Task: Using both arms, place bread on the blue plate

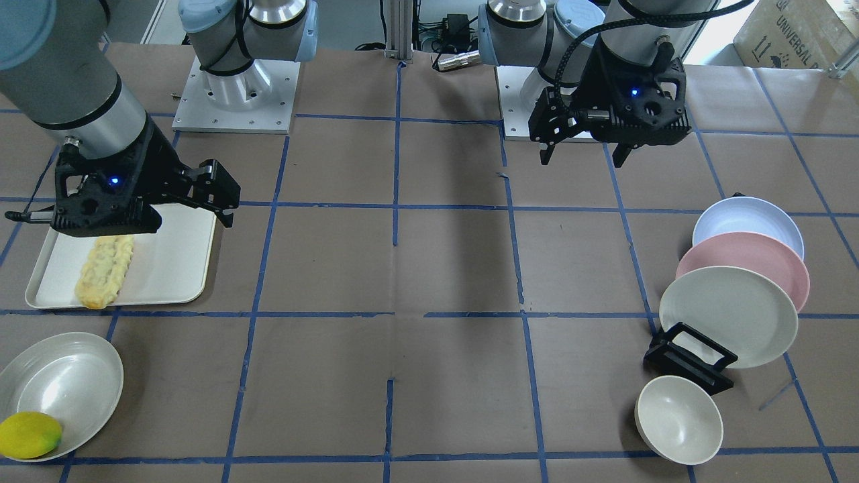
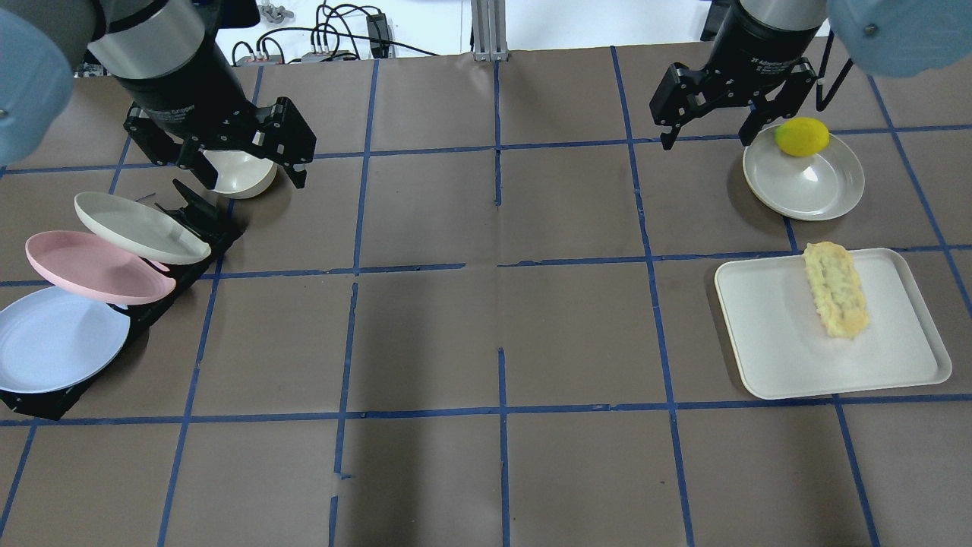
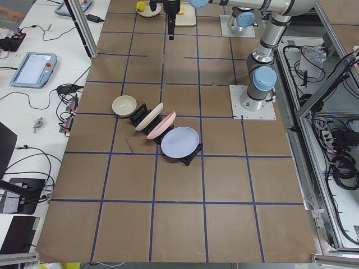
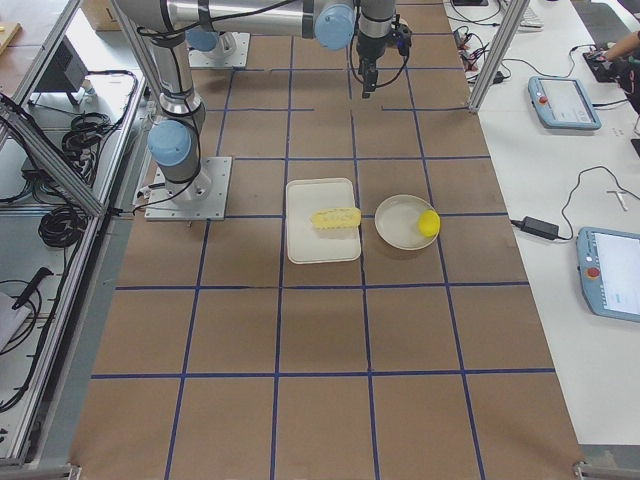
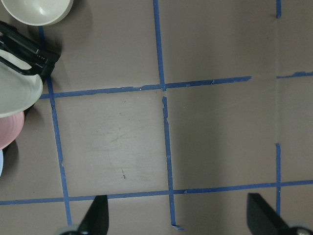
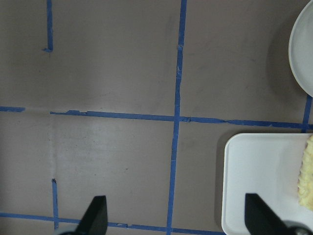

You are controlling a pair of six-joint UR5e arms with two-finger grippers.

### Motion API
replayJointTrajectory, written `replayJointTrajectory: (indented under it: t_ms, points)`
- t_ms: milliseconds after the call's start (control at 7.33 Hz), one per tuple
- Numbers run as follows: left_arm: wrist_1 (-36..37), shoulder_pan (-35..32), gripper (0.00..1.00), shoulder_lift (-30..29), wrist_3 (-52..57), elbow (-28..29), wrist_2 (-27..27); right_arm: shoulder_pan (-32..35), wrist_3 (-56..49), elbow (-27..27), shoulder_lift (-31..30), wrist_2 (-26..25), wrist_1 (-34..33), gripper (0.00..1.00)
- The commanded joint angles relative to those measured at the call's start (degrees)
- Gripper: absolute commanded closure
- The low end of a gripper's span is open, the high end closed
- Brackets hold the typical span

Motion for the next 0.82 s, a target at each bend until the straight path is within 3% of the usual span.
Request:
replayJointTrajectory:
  t_ms: [0, 136, 409, 682]
  points:
    - [-0.5, 0.0, 0.00, -2.4, -0.8, 0.7, 0.5, 0.0, -0.6, 1.0, 0.1, 0.1, -0.9, 0.00]
    - [-0.4, 1.8, 0.00, -2.3, 2.8, -0.7, 0.5, -0.2, -1.0, 1.9, 1.3, -0.8, -1.3, 0.00]
    - [-2.1, 14.3, 0.00, -2.7, 14.7, -0.7, 0.1, -4.1, -8.8, 3.4, 2.5, -0.9, -3.0, 0.00]
    - [-6.2, 27.9, 0.00, -3.9, 27.5, -0.5, -0.1, -17.2, -22.7, 7.5, 2.8, -2.3, -4.7, 0.00]
